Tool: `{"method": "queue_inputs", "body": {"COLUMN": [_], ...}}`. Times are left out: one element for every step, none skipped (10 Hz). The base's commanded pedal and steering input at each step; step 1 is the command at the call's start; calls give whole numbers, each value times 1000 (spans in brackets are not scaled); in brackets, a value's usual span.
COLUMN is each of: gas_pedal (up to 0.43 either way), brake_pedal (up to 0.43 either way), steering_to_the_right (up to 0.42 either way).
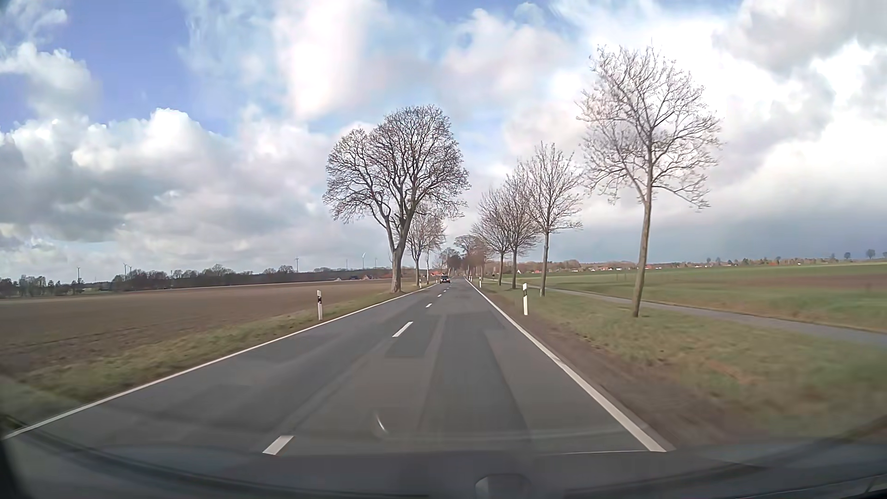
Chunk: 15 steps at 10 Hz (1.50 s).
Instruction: Follow the waypoints while adhering to traffic rules and regulations
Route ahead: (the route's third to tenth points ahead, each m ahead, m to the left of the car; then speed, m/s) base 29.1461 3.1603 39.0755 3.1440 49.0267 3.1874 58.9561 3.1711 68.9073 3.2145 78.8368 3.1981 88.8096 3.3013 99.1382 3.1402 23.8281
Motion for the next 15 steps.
{"method": "queue_inputs", "body": {"gas_pedal": [287,287,287,287,287,287,299,299,299,299,299,299,299,299,299], "brake_pedal": [0,0,0,0,0,0,0,0,0,0,0,0,0,0,0], "steering_to_the_right": [-2,-3,-3,-3,-3,-5,-6,-6,-4,-3,-3,-3,-3,-3,-3]}}
